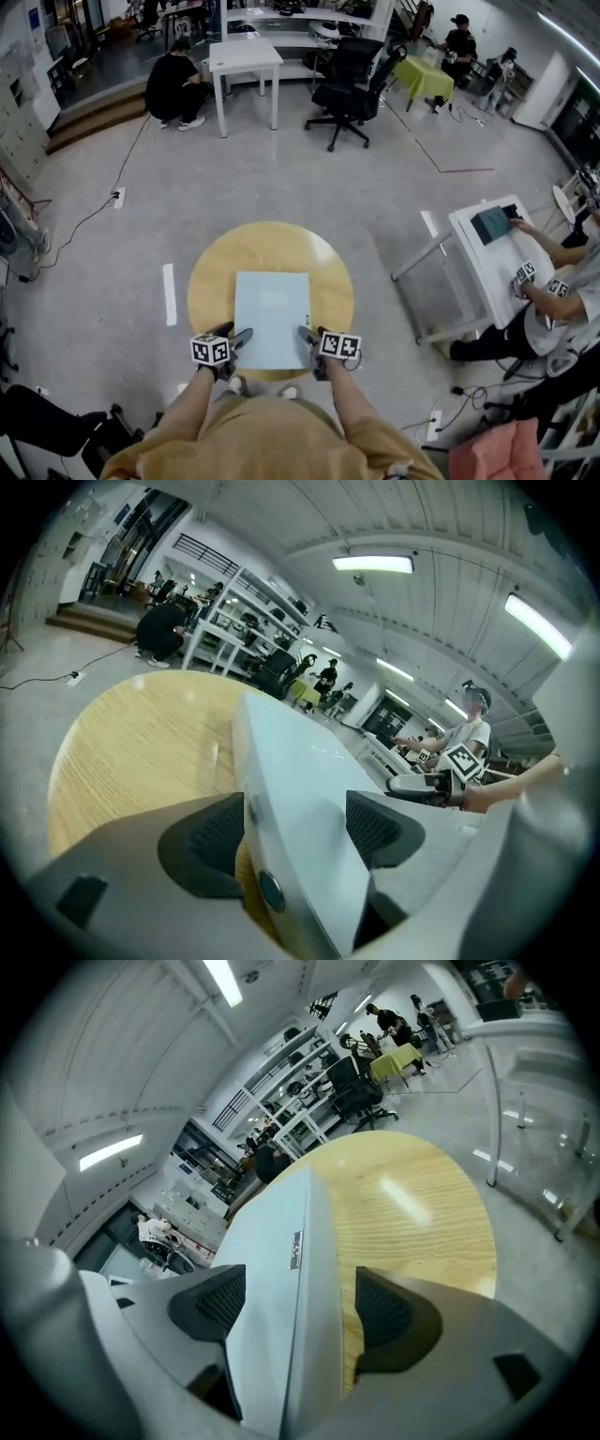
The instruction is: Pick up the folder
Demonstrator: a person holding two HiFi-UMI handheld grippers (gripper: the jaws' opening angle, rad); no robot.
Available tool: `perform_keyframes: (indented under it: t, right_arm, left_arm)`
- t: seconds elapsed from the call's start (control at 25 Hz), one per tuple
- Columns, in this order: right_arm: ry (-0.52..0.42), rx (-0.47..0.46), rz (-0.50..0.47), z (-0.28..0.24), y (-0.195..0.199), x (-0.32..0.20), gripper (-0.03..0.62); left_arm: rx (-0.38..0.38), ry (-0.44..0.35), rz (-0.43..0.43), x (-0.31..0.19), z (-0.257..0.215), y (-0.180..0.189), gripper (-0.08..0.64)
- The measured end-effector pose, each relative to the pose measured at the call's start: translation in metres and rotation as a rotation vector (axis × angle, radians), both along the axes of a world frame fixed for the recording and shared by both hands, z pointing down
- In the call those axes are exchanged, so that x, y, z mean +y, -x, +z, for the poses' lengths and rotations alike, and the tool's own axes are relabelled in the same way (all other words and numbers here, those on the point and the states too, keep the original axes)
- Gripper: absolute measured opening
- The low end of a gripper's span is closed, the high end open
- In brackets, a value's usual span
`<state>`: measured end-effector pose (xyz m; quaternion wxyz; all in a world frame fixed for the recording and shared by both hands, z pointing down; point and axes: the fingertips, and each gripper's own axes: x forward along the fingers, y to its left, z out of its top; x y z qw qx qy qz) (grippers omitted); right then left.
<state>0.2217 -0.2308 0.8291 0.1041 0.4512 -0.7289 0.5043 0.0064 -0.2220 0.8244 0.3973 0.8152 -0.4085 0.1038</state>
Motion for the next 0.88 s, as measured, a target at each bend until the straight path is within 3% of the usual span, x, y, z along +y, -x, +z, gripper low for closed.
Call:
perform_keyframes:
  t: [0.44, 0.6, 0.88]
  right_arm:
    - [0.040, 0.004, -0.056, 0.018, 0.028, 0.007, 0.331]
    - [0.023, 0.042, -0.048, 0.018, 0.030, 0.006, 0.331]
    - [0.001, 0.072, -0.010, 0.008, 0.035, 0.002, 0.330]
  left_arm:
    - [0.092, 0.041, 0.002, -0.003, 0.009, 0.002, 0.328]
    - [0.081, 0.093, -0.012, -0.003, 0.013, -0.001, 0.328]
    - [0.072, 0.079, -0.041, -0.009, 0.006, 0.004, 0.327]
